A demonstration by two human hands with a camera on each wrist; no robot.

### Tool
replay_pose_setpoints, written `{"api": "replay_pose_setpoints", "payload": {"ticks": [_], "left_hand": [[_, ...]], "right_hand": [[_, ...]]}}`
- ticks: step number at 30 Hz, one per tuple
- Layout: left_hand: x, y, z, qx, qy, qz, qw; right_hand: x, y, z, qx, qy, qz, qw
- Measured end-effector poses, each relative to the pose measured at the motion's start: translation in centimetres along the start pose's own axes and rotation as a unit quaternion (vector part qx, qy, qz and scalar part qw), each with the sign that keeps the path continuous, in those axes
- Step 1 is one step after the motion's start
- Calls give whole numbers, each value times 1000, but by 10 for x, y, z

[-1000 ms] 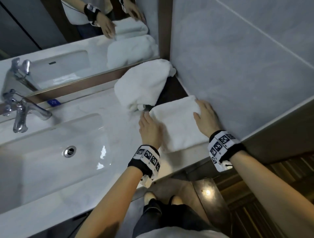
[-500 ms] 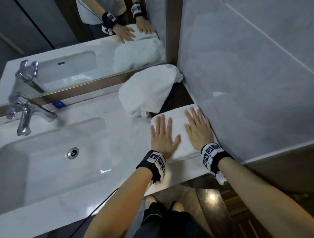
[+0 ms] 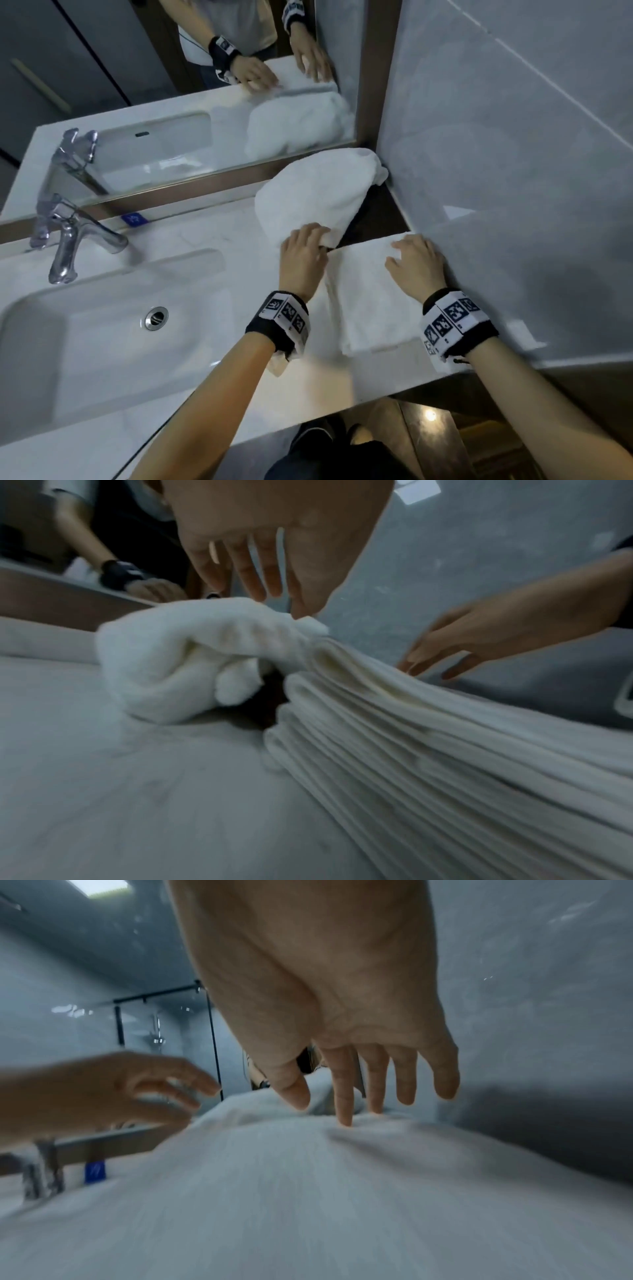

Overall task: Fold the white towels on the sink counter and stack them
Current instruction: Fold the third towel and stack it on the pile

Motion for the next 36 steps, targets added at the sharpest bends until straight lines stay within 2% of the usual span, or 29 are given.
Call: {"api": "replay_pose_setpoints", "payload": {"ticks": [1,3,7,11,14,19,22,24,28,31,33,36], "left_hand": [[-13,-5,-6,15,8,-22,1000],[-38,-13,-9,2,5,-67,998],[-72,-22,-2,-91,-25,-97,991],[-88,-32,10,-161,-35,-103,981],[-91,-43,18,-173,9,-131,976],[-100,-61,17,-133,21,-140,981],[-111,-61,11,-118,36,-138,983],[-120,-54,4,-107,95,-159,977],[-136,-35,-22,-51,214,-251,943],[-142,-29,-51,26,304,-317,898],[-136,-28,-73,41,328,-332,883],[-130,-25,-100,53,415,-364,832]], "right_hand": [[-7,-7,-6,10,-18,-3,1000],[-23,-22,-15,4,-86,-9,996],[-50,-50,-17,-93,-230,20,969],[-77,-76,-15,-95,-277,16,956],[-93,-92,-8,-100,-258,-7,961],[-99,-102,9,-123,-147,-36,981],[-99,-102,9,-51,-68,-58,995],[-104,-101,5,-5,-31,-72,997],[-126,-101,-14,67,-23,-146,987],[-149,-102,-27,6,-114,-170,979],[-161,-105,-41,-8,-156,-161,975],[-184,-106,-67,-6,-219,-187,958]]}}
Point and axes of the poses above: each hand's wrist, its own y-axis away from the middle knuckle, its own z-axis out of the palm, x = y × z, the point moved 5 cm from there along -y, towards the middle knuckle, and after that the axes turned 3 degrees about z, right-handed, at the moved point
